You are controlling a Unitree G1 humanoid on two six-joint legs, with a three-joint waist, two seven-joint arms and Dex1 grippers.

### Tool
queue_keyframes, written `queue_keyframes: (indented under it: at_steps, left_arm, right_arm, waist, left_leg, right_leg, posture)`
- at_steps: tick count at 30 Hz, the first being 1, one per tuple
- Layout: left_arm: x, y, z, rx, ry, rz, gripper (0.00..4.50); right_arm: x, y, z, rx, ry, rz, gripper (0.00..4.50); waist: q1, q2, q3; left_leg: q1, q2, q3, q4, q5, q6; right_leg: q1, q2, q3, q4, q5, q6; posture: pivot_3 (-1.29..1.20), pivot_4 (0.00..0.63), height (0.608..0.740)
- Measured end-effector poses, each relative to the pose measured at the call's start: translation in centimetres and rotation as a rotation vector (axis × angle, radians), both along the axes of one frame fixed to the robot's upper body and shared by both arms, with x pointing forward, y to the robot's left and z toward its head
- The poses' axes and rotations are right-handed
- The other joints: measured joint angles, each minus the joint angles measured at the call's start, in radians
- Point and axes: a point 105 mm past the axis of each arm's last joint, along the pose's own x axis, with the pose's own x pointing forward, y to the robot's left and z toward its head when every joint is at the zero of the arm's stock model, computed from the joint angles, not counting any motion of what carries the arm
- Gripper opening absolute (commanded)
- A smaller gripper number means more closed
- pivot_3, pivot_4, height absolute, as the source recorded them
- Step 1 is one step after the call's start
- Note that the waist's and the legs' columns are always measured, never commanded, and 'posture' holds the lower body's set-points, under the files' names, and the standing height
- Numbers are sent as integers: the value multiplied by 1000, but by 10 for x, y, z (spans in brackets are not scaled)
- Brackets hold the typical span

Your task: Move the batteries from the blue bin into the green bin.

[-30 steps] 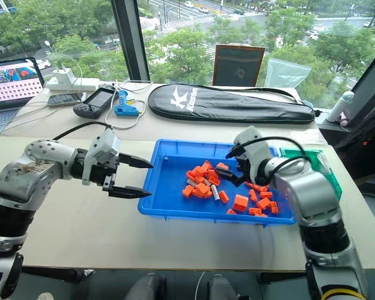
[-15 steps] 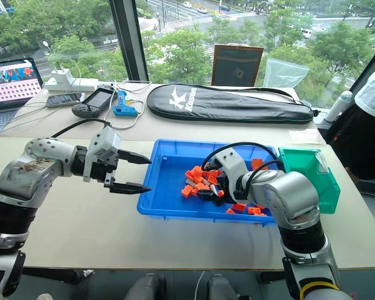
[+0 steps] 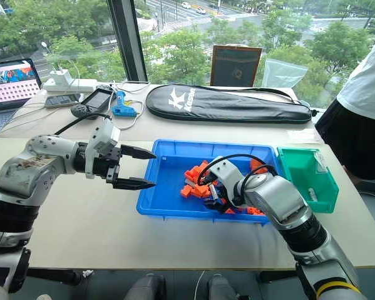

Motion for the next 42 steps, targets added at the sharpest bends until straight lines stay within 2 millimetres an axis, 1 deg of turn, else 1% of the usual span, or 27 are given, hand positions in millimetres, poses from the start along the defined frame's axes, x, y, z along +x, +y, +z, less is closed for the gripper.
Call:
queue_keyframes:
  at_steps: [5, 6, 8, 10, 12, 14, 16, 18, 20, 22, 23, 25, 26, 27, 28, 29, 31, 33, 36, 41, 42]
  left_arm:
    - [2, 0, 1, 0, -10, 20, 4500]
    - [2, 1, 1, 0, -11, 23, 4500]
    - [3, 1, 1, -1, -14, 28, 4500]
    - [2, 0, 1, 0, -17, 27, 4500]
    - [2, 0, 1, 0, -19, 27, 4500]
    - [2, 0, 1, 0, -20, 29, 4500]
    - [2, 0, 1, -1, -20, 30, 4500]
    - [2, 0, 1, -2, -19, 28, 4500]
    - [2, -1, 0, -6, -15, 19, 4500]
    - [3, -5, 0, -20, -16, 9, 4500]
    - [4, -8, 1, -30, -20, 1, 4500]
    - [6, -7, 1, -36, -18, 6, 4500]
    - [7, -8, 1, -40, -15, 6, 4500]
    - [7, -10, 1, -46, -15, -2, 4500]
    - [7, -11, 1, -47, -14, -5, 4500]
    - [9, -14, 0, -47, -15, -16, 4500]
    - [10, -16, -1, -53, -16, -24, 4500]
    - [11, -23, 0, -66, -16, -43, 4500]
    - [10, -28, 2, -73, -26, -70, 4500]
    - [10, -31, 2, -74, -25, -78, 4500]
    - [10, -32, 1, -72, -23, -79, 4500]
  right_arm:
    - [7, 1, -3, 9, -3, 15, 1976]
    - [8, 1, -3, 9, -5, 14, 1700]
    - [9, 0, -3, 9, -8, 11, 945]
    - [11, -2, -3, -1, -20, 7, 292]
    - [11, -5, -3, -14, -23, 6, 244]
    - [9, -12, -1, -65, -37, 28, 244]
    - [7, -26, 2, -134, -53, 46, 244]
    - [8, -36, 12, -154, -73, 38, 244]
    - [10, -44, 41, -120, -153, 41, 244]
    - [8, -51, 72, -35, -228, 54, 244]
    - [5, -62, 86, 1, -252, 37, 244]
    - [3, -84, 106, 33, -293, -24, 244]
    - [1, -98, 114, 31, -310, -64, 244]
    - [-3, -117, 117, -3, -306, -111, 244]
    - [-6, -131, 117, -32, -297, -152, 244]
    - [-13, -154, 116, -93, -276, -211, 244]
    - [-20, -176, 115, -155, -257, -268, 244]
    - [-25, -186, 111, -198, -246, -286, 244]
    - [-29, -199, 94, -253, -213, -327, 244]
    - [-22, -211, 71, -304, -218, -378, 244]
    - [-21, -214, 67, -326, -215, -385, 744]
  waist:
    - [1, 0, 0]
    - [1, 0, 0]
    - [2, 0, 0]
    - [2, 0, 0]
    - [3, 0, 0]
    - [6, 0, 0]
    - [7, 0, 0]
    - [6, 0, 0]
    - [6, 0, 0]
    - [6, 0, 0]
    - [7, 0, 0]
    - [11, 0, 0]
    - [12, 0, 0]
    - [16, 0, 0]
    - [20, 0, 0]
    - [23, 0, 0]
    - [22, 0, 0]
    - [15, 0, 0]
    - [2, 0, 0]
    - [-3, 0, 0]
    - [-1, 1, 0]
  left_leg:
    - [0, 0, 0, 0, 0, 0]
    - [0, 0, 0, 0, 0, 0]
    - [0, 0, 0, 0, 0, 0]
    - [0, 0, 0, 0, 0, 0]
    - [0, 0, 0, 0, 0, 0]
    - [0, 0, 0, 0, 0, 0]
    - [-1, -1, 0, 0, 0, 0]
    - [-2, -1, 1, 0, 0, 0]
    - [-2, 0, 0, 0, 0, 0]
    - [-2, 0, 0, -1, 0, 0]
    - [-2, 0, 0, -1, 0, 0]
    - [-2, 0, 0, -1, 0, 0]
    - [-2, -1, 0, -1, 0, 0]
    - [-2, -1, 0, -1, 0, 0]
    - [-2, -1, 0, -1, 0, 0]
    - [-2, -2, 1, -1, 0, 0]
    - [-2, -2, 1, -1, 0, 0]
    - [-1, -2, 1, -1, 0, 0]
    - [-1, -2, 1, -1, 0, 0]
    - [0, -2, 1, 0, 0, 0]
    - [0, -2, 1, 0, 0, 0]
  right_leg:
    - [0, 0, 0, 0, 0, 0]
    - [0, 0, 0, 0, 0, 0]
    - [0, 0, 0, 0, 0, 0]
    - [1, 0, 0, -1, 0, 0]
    - [1, 0, 0, -1, 0, 0]
    - [0, 0, 0, -1, 0, 0]
    - [0, -1, 0, -2, 0, 0]
    - [-1, -1, 0, -2, 0, 0]
    - [-1, 0, 0, -2, 0, 0]
    - [-1, 0, 0, -2, 0, 0]
    - [-1, 0, 0, -3, 0, 0]
    - [0, 0, 0, -3, 0, 0]
    - [0, -1, 0, -4, 0, 0]
    - [0, -1, 0, -4, 0, 0]
    - [0, -1, 0, -4, 0, 0]
    - [0, -2, 0, -4, 0, 0]
    - [0, -3, 1, -4, 0, 1]
    - [0, -2, 1, -3, 0, 1]
    - [0, -1, 3, -2, 0, 1]
    - [0, -1, 3, -2, 0, 1]
    - [0, -1, 4, -2, 0, 1]
  posture:
    - [0, 150, 740]
    - [0, 150, 740]
    - [0, 150, 740]
    - [0, 150, 740]
    - [0, 150, 740]
    - [0, 150, 740]
    - [0, 150, 740]
    - [0, 150, 740]
    - [0, 150, 740]
    - [0, 150, 740]
    - [0, 150, 740]
    - [0, 150, 740]
    - [0, 150, 740]
    - [0, 150, 740]
    - [0, 150, 740]
    - [0, 150, 740]
    - [0, 150, 740]
    - [0, 150, 740]
    - [0, 150, 740]
    - [0, 150, 740]
    - [0, 150, 740]
